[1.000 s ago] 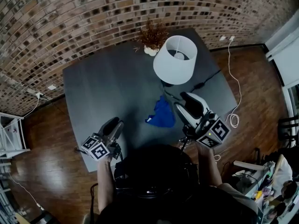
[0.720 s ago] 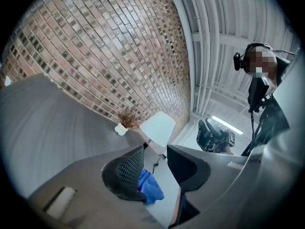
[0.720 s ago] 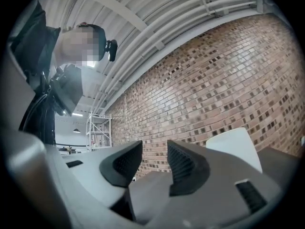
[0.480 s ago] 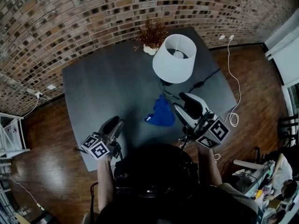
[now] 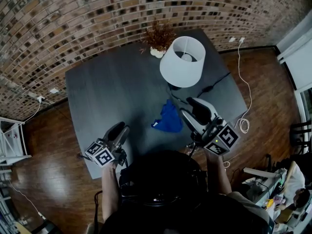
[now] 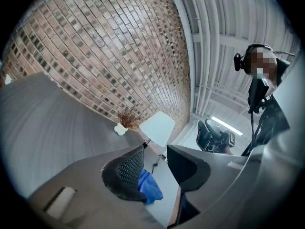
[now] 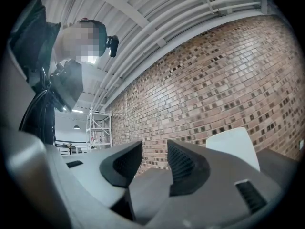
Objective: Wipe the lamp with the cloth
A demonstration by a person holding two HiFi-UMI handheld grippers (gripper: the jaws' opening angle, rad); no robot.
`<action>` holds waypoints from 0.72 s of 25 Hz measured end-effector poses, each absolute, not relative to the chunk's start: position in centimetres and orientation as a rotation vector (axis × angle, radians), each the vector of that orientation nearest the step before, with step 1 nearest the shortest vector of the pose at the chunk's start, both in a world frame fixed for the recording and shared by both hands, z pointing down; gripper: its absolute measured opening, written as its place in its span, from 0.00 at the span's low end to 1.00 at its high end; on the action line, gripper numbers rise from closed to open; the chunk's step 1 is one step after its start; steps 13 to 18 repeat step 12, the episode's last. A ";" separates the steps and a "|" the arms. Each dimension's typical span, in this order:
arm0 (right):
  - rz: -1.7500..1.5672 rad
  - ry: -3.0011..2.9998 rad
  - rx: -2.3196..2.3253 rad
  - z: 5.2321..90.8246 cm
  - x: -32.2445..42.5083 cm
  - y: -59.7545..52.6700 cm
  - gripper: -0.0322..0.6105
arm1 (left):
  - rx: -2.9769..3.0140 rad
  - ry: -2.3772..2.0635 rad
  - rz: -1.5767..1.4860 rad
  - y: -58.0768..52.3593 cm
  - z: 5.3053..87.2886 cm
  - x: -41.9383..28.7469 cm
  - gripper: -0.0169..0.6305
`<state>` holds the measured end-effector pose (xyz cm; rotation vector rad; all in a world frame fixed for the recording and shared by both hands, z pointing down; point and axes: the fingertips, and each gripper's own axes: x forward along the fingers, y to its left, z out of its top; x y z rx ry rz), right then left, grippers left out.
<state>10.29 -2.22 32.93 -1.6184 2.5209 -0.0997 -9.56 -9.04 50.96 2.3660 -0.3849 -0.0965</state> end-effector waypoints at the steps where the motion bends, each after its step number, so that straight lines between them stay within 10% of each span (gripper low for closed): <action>1: -0.102 2.522 -1.620 33.0 10.3 -2.2 0.30 | 2.366 -0.384 -0.097 -9.0 51.0 -9.6 0.24; 18: -0.109 2.534 -1.629 33.1 10.0 -2.3 0.30 | 2.360 -0.381 -0.102 -9.0 51.0 -9.7 0.24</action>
